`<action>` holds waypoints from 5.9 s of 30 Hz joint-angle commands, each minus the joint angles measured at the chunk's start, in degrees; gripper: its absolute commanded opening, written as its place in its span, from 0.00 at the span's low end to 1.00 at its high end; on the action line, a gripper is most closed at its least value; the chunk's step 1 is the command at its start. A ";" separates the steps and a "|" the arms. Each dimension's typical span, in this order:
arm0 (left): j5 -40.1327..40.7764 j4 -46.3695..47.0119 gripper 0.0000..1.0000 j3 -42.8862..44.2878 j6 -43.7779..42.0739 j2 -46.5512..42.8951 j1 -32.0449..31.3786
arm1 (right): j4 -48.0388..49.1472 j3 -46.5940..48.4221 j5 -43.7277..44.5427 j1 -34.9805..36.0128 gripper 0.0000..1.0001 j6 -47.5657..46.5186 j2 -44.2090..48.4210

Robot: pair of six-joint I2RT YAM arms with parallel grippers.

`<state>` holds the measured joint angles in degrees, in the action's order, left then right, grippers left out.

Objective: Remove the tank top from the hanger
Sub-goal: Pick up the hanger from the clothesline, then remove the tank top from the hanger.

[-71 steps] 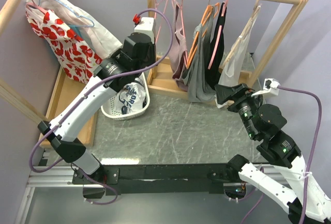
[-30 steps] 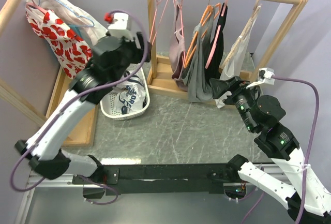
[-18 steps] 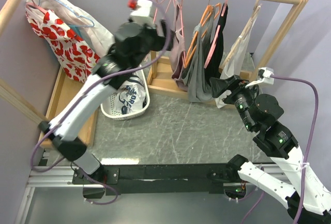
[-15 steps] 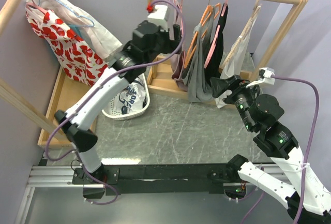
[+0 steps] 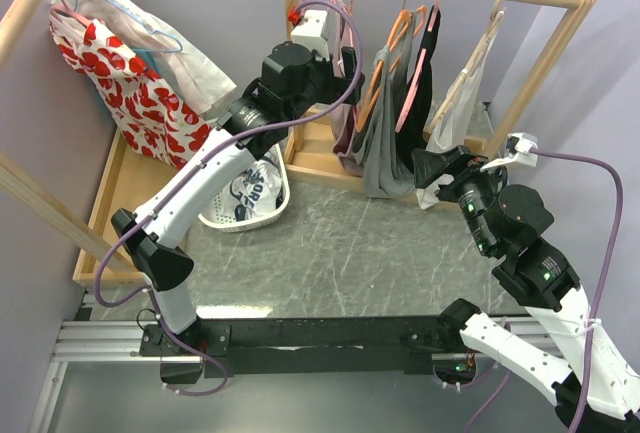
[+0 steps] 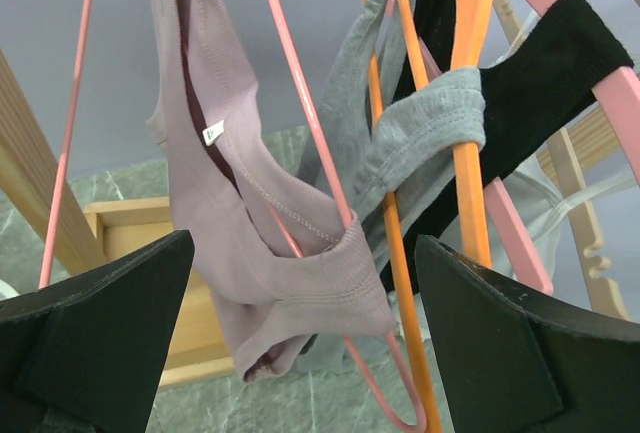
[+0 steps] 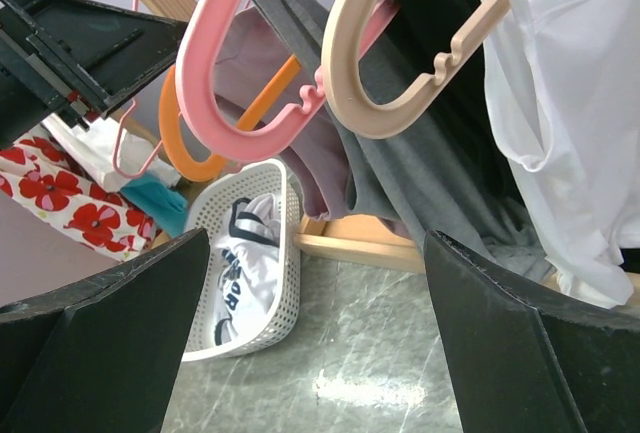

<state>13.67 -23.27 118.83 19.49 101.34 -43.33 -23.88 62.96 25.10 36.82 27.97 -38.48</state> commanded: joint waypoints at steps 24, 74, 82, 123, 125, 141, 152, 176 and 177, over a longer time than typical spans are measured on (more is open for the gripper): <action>6.89 0.24 0.50 0.35 5.21 2.99 -1.32 | -0.12 0.50 -0.58 -2.63 0.96 -0.02 -0.99; 11.55 1.56 0.01 -1.84 -3.84 -5.98 -1.49 | 2.17 -1.35 -10.69 -8.69 0.96 2.88 -2.30; 8.84 2.41 0.01 -6.57 -5.77 -12.29 -1.58 | 1.91 -1.87 -10.60 -8.96 0.96 4.02 -1.16; -22.20 -13.47 0.01 -29.44 -4.19 -46.14 -1.58 | -1.52 -1.61 -6.82 -9.31 0.96 3.15 3.76; -21.59 -14.61 0.01 -29.97 -4.19 -46.93 -1.58 | -1.35 -1.96 -6.65 -9.31 0.96 3.15 3.85; -32.82 -15.67 0.01 -34.80 -1.38 -51.59 -1.49 | -3.02 0.06 -5.76 -9.40 0.96 2.00 4.11; -34.33 -13.91 0.01 -45.17 0.11 -55.20 -1.49 | -3.81 -2.14 -12.87 -9.31 0.95 2.01 7.80; -27.83 -13.65 0.01 -45.88 -2.70 -47.99 -10.10 | 6.04 -6.18 -35.56 -8.17 0.76 7.63 -3.44; -27.91 -12.95 0.01 -45.88 -2.52 -47.99 -10.28 | 6.04 -5.92 -35.47 -8.08 0.75 7.63 -4.49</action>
<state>-16.84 -41.01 71.35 17.67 53.10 -52.16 -22.79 56.97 -8.45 28.14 34.22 -40.36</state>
